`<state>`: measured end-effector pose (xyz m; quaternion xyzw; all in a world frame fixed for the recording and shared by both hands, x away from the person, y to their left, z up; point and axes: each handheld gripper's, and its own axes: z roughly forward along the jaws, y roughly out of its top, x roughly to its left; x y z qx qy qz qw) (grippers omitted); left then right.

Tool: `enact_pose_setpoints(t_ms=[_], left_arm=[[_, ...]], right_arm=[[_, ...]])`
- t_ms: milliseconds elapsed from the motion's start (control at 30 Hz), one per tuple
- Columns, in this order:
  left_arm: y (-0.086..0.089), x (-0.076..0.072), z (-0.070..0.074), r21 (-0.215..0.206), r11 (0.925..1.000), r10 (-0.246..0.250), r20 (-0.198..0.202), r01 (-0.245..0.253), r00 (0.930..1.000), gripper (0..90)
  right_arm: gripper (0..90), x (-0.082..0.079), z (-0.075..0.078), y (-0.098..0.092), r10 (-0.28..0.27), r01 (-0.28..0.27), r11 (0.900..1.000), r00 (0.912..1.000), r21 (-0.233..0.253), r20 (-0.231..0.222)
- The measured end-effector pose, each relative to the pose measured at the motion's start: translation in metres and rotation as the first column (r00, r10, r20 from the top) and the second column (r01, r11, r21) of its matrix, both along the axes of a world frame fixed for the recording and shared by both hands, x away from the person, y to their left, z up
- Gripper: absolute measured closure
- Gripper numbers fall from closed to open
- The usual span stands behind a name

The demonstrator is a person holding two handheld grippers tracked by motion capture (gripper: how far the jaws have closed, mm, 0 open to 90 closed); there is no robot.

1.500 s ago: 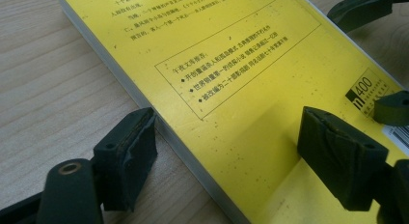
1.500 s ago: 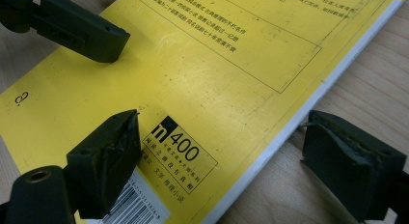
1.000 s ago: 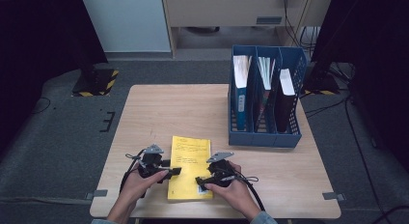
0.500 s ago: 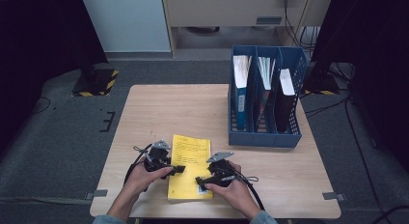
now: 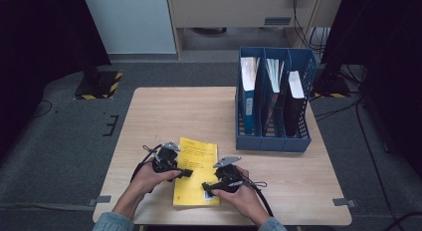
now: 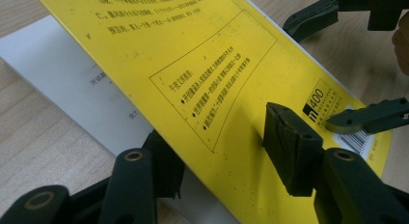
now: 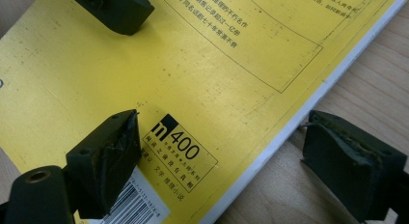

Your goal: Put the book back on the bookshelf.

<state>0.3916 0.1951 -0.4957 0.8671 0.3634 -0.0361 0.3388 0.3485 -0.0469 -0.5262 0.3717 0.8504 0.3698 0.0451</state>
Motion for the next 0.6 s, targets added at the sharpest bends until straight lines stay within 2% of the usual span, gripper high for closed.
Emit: enact_pose_setpoints(t_ms=[200,400,600], left_arm=[[-0.0019,0.0037,-0.0025,0.003,1.0000,-0.005,-0.009,0.005,0.9999,50.9],[-0.0034,0.0044,-0.0031,0.016,0.9995,-0.027,-0.025,0.027,0.9993,59.7],[-0.0034,0.0051,-0.0023,0.007,0.9992,-0.040,-0.027,0.040,0.9989,62.0]], right_arm=[[13.5,0.0000,0.0000,0.0005,-0.003,0.003,1.000,1.0000,0.001,0.001],[13.5,-0.0008,-0.0009,-0.0001,-0.003,0.003,1.000,0.9999,0.006,0.010],[13.1,-0.0001,-0.0004,0.0008,-0.004,0.004,1.000,1.0000,0.003,0.005]])
